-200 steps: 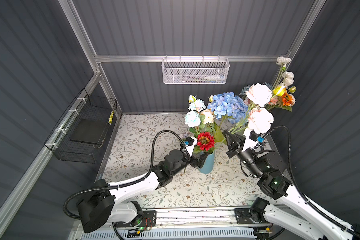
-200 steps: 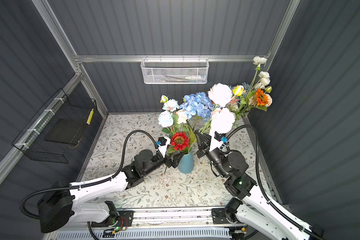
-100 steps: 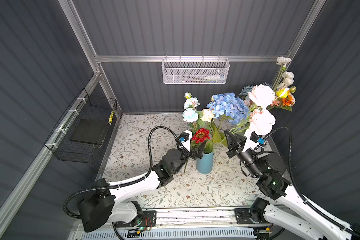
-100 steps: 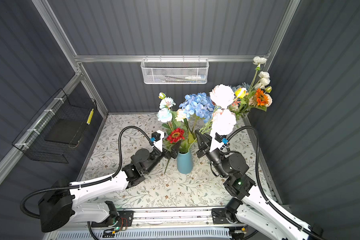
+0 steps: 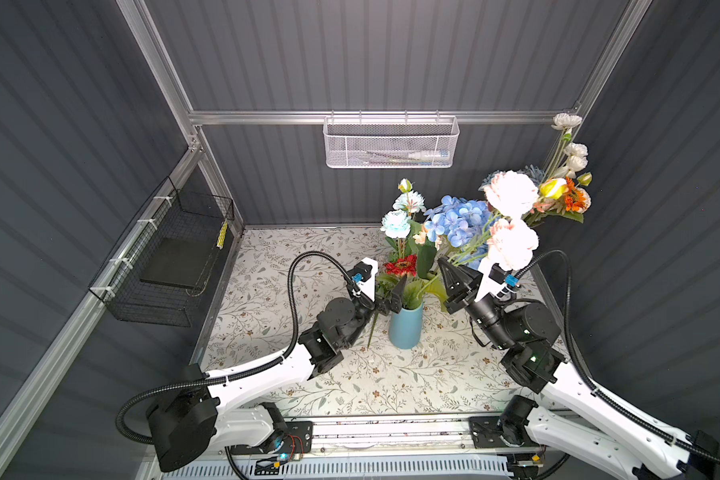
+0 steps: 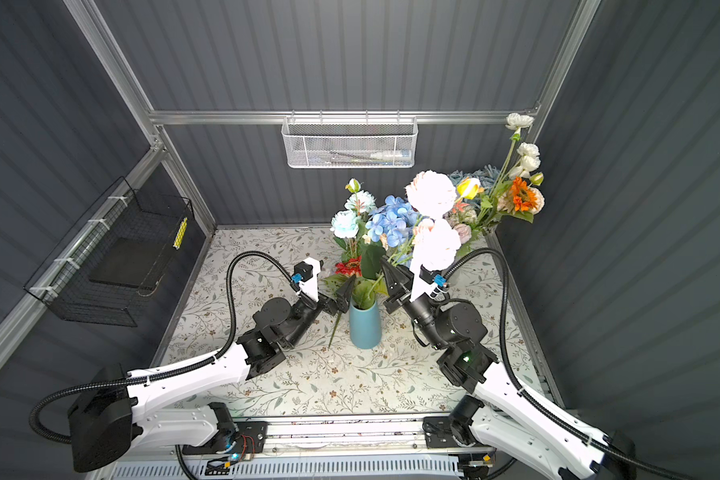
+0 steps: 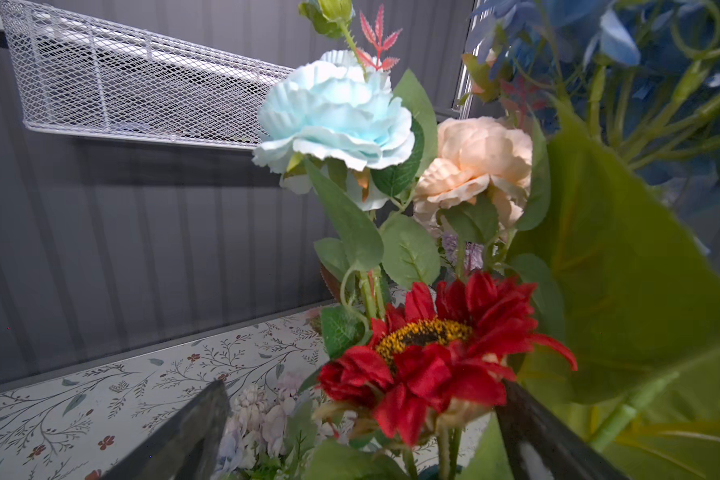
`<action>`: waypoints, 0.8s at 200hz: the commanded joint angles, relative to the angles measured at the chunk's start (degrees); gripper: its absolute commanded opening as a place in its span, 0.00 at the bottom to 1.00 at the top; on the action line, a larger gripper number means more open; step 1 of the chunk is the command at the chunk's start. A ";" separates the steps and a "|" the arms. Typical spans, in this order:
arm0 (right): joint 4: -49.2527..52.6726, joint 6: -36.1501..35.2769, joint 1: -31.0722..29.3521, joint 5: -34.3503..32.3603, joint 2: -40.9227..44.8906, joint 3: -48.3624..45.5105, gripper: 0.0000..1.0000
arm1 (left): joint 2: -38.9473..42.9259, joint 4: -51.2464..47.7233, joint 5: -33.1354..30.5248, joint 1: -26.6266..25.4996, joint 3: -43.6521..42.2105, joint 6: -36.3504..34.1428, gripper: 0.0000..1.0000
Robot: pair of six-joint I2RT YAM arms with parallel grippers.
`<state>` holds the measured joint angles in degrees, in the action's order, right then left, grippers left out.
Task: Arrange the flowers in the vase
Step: 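Lower the pink roses into the teal vase with the right gripper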
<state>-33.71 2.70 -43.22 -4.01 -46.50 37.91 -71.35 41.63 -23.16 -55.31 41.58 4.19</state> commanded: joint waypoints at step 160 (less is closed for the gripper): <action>1.82 -6.67 -5.03 -4.12 1.11 -10.61 0.05 | -0.40 -1.55 -0.76 -0.03 1.91 -0.38 1.00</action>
<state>-33.71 -1.78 -47.57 -5.82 -45.39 28.80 -71.37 40.69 -23.18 -55.31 42.06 3.62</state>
